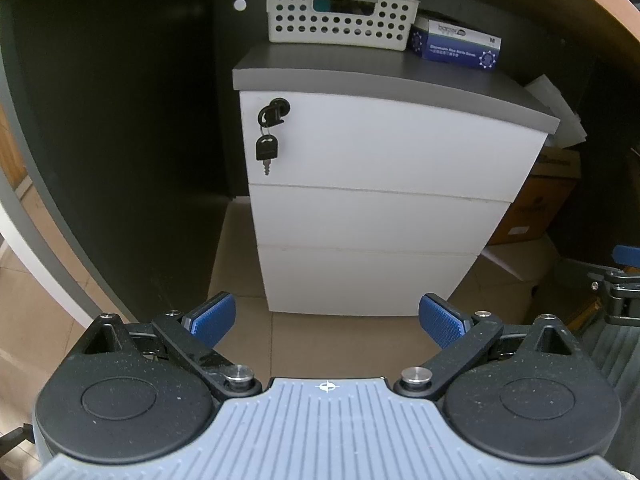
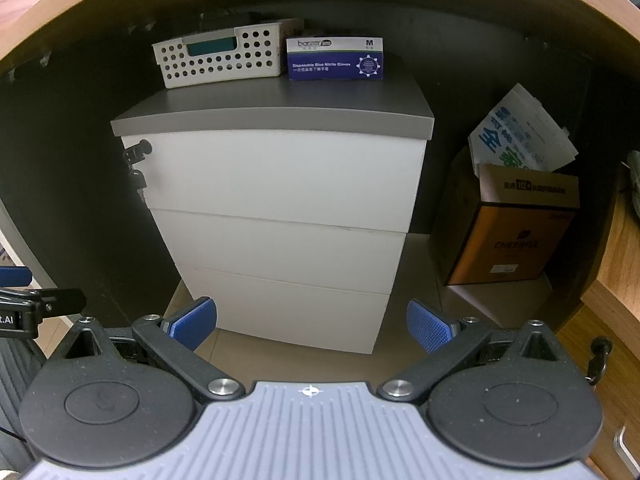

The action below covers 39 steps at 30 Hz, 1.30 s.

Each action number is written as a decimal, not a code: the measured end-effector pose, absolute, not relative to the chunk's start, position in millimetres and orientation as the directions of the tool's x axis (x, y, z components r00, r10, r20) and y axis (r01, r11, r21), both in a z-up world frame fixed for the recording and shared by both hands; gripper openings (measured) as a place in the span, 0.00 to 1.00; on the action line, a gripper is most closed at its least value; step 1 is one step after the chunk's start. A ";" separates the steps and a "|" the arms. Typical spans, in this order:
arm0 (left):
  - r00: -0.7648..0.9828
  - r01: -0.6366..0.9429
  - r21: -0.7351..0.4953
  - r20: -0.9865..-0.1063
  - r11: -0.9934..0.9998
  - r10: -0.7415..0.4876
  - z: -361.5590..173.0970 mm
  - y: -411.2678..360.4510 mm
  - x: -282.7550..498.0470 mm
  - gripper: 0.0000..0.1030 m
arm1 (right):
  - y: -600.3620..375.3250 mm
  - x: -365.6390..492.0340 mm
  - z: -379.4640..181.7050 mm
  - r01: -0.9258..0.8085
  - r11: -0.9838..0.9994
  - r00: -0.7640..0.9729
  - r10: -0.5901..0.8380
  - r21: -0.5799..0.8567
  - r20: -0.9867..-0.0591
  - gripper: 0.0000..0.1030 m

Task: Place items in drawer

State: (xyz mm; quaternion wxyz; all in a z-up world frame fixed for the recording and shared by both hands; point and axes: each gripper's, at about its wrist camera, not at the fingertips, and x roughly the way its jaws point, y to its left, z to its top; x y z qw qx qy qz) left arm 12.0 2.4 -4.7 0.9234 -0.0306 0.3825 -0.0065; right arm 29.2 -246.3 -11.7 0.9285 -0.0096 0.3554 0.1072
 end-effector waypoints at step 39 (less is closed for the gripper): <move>0.708 -0.035 -0.093 -0.705 0.995 -0.041 -40.0 56.1 97.9 1.00 | -295.2 122.1 -53.5 -0.183 0.973 0.693 0.229 0.140 -0.684 1.00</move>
